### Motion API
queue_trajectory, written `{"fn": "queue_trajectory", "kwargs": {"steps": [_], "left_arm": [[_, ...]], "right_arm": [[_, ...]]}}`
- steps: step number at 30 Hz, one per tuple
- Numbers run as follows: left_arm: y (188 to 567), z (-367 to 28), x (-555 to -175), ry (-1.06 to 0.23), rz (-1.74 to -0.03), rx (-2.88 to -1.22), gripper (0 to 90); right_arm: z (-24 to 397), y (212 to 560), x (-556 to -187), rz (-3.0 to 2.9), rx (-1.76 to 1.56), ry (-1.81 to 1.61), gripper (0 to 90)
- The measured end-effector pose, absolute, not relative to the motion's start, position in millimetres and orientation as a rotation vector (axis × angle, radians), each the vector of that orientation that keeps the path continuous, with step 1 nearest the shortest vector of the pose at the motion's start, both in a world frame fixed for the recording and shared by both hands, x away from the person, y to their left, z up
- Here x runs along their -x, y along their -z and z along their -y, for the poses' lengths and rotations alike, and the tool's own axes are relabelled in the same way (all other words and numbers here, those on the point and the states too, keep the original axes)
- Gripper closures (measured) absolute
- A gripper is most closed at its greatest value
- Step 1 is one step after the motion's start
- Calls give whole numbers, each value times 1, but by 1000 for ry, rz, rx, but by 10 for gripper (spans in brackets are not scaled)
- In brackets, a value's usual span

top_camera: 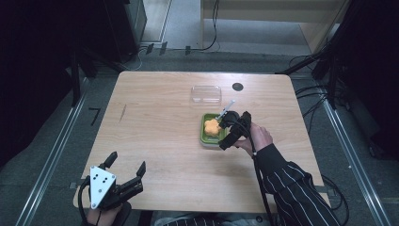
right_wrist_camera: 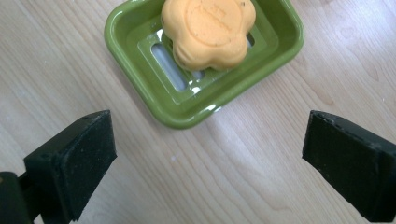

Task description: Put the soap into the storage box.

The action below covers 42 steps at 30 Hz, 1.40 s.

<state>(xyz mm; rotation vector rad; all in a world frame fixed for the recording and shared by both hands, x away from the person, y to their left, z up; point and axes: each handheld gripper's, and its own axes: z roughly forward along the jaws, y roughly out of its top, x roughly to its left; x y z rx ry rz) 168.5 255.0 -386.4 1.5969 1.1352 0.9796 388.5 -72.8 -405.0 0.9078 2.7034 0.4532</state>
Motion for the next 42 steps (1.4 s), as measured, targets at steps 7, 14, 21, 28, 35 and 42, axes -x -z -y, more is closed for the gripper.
{"fn": "queue_trajectory", "kwargs": {"steps": [7, 14, 21, 28, 35, 42], "left_arm": [[386, -255, -169, -981, -1136, -1597, 137], [386, -254, -169, -982, -1132, -1600, 137], [387, -254, -169, -981, -1131, -1604, 137], [387, -254, -170, -978, -1133, -1603, 137], [387, -254, -170, -978, -1132, -1605, 137], [387, -253, -170, -978, -1132, -1604, 137]], "right_arm": [[85, 404, -375, -2688, -938, -402, 27], [97, 407, -365, -2688, -969, -371, 27], [112, 414, -353, -2693, -984, -343, 27], [127, 422, -342, -2700, -1016, -299, 27], [137, 431, -332, -2716, -1039, -271, 27], [147, 443, -316, -2750, -1068, -239, 27]]}}
